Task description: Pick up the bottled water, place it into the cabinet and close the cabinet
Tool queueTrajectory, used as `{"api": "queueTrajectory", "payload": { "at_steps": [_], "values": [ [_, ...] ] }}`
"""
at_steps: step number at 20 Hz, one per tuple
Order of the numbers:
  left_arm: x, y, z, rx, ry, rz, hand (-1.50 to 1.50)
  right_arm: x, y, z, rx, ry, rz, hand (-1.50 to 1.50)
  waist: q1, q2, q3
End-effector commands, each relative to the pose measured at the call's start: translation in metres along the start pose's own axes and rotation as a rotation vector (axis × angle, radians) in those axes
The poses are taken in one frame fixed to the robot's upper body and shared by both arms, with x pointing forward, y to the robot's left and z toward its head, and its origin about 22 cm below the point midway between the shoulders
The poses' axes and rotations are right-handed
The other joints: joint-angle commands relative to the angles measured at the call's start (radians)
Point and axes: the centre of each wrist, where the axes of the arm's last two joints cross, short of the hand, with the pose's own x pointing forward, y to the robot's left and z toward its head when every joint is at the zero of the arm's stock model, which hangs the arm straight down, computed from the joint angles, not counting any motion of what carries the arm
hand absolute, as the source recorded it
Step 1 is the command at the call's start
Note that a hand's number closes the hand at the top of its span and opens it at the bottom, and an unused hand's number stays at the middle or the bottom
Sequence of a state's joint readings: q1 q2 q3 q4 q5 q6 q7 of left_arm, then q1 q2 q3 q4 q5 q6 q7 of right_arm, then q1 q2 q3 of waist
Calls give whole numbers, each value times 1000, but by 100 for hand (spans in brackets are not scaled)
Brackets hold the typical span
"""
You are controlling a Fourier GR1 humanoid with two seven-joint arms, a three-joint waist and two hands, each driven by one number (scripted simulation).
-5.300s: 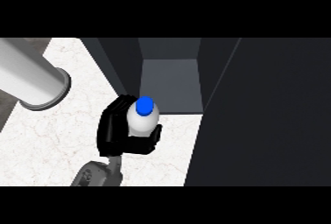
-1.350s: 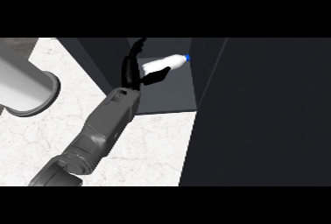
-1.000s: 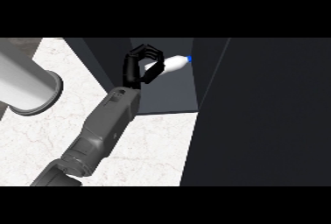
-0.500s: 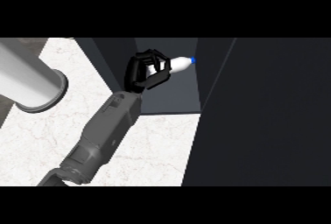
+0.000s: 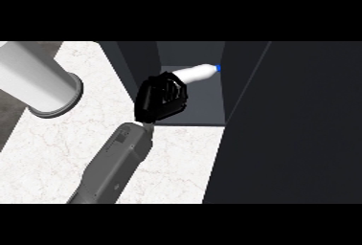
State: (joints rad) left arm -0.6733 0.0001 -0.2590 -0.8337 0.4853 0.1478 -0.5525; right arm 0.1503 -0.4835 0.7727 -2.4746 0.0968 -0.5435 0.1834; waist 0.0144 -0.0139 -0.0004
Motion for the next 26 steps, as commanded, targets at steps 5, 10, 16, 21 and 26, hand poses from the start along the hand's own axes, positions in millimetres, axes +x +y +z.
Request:
{"api": "queueTrajectory", "payload": {
  "at_steps": [5, 10, 16, 21, 26],
  "values": [
    [24, 24, 87, 34, 3, 86, 150, 23, -3, 8, 39, -26, 34, -150, 20, -6, 0],
    [49, 30, 134, 50, -1, 97, 150, 27, 1, 13, 208, -8, 25, 150, 8, 0, 0],
    [84, 37, 179, 67, -10, 111, 150, 30, 12, 4, 366, 37, -52, 150, 27, 3, 0],
    [111, 51, 197, 96, -50, 72, 150, 33, 32, -1, 396, 10, -82, 150, 10, 2, -3],
    [124, 64, 232, 109, -41, 57, 150, 41, 38, -24, 388, 1, -81, 150, 17, 4, -5]
  ]
}}
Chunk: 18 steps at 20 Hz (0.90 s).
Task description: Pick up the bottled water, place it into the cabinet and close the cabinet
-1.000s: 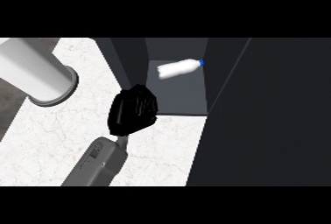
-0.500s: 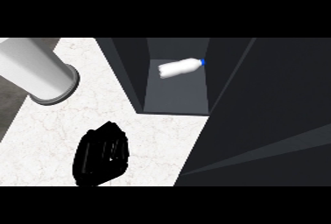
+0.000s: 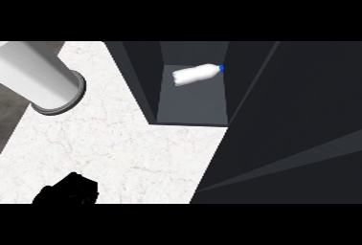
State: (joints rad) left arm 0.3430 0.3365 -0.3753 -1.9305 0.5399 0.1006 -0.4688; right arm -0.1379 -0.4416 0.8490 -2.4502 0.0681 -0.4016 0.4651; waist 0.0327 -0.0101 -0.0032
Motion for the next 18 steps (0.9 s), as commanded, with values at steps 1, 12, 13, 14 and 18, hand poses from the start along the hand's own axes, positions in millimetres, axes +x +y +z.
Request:
{"api": "queueTrajectory", "payload": {
  "at_steps": [1, 12, 13, 14, 18],
  "values": [
    [16, 9, 28, 5, -3, 13, 150, 19, 27, -12, 59, -90, -95, 150, -1, 0, -1],
    [63, 53, 58, 32, -40, -13, 150, 31, 25, -105, -42, -85, -114, 150, -2, 11, 2],
    [64, 54, 72, 45, -34, -18, 150, 24, 28, -117, -56, -59, -101, 150, 8, 10, 2],
    [66, 50, 67, 58, -47, -18, 150, 19, 21, -126, -85, -57, -121, 150, 2, 12, 2],
    [69, 72, 76, 71, -40, -24, 150, 16, 2, -157, -62, -52, -93, 150, -6, 13, 3]
  ]
}}
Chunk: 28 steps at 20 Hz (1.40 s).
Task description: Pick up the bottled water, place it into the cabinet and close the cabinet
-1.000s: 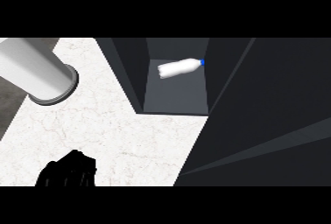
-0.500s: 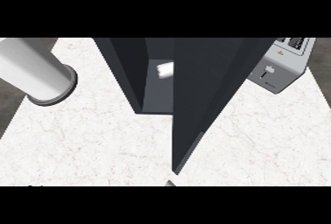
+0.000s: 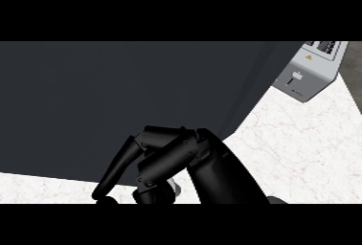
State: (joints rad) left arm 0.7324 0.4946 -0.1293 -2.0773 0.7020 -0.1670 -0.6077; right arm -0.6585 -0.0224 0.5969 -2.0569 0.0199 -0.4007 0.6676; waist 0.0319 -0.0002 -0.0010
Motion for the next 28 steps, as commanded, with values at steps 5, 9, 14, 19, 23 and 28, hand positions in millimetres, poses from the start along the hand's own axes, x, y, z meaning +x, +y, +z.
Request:
{"api": "queueTrajectory", "payload": {
  "at_steps": [5, 9, 14, 19, 23, 28],
  "values": [
    [25, 9, 5, -13, -6, -1, 150, -16, -44, -67, -33, 30, -3, 150, -5, 3, 1],
    [13, 24, 4, 18, -4, 8, 150, -35, -60, -97, -34, 68, 19, 150, -9, 5, 1],
    [17, 37, 7, -2, -3, -18, 150, -67, -72, -119, -47, 128, 47, 150, -8, 5, 0],
    [33, 56, 9, -10, 4, -13, 150, -78, -81, -133, -81, 149, 53, 150, -6, 4, 0],
    [30, 40, 1, -34, 17, 1, 150, -87, -90, -145, -119, 184, 61, 150, 7, 11, 0],
    [36, 34, -13, -60, -18, 24, 150, -115, -110, -136, -152, 204, 95, 150, 20, 21, 1]
  ]
}}
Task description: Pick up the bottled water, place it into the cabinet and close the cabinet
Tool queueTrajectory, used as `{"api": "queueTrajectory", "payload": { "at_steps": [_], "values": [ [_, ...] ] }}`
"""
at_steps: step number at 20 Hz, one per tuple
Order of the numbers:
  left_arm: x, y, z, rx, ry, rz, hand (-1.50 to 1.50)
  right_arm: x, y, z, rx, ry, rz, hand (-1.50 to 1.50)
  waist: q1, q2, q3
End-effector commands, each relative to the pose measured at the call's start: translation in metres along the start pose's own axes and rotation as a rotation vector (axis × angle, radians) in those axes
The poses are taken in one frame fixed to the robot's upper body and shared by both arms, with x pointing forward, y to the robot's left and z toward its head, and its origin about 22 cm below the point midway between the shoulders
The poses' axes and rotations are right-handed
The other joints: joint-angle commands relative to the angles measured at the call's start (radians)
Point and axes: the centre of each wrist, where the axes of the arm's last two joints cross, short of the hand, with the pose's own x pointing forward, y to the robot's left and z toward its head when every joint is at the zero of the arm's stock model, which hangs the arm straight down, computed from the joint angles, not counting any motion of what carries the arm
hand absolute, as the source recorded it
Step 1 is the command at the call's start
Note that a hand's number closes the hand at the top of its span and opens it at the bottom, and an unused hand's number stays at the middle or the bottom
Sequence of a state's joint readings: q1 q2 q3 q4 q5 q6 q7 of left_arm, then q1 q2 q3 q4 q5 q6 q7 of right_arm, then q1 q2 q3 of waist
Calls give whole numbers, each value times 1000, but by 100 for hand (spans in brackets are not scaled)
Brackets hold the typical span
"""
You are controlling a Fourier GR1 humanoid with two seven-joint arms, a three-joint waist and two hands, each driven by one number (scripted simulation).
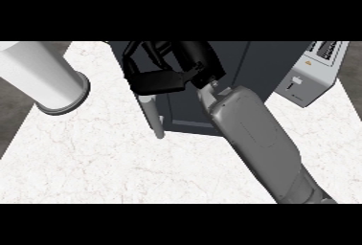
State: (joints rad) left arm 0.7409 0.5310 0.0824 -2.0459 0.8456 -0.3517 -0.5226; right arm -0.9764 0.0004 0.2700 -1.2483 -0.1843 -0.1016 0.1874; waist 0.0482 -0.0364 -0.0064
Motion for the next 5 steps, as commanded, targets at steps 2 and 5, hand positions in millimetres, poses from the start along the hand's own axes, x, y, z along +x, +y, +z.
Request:
{"api": "queueTrajectory", "payload": {
  "at_steps": [2, 5],
  "values": [
    [-3, -1, -2, -26, 7, 17, 150, -38, -43, -6, -184, 161, 15, 150, 1, 55, 5],
    [-4, -3, -8, -23, 1, 16, 150, -40, -49, -5, -175, 165, 13, 150, -12, 54, 5]
  ]
}}
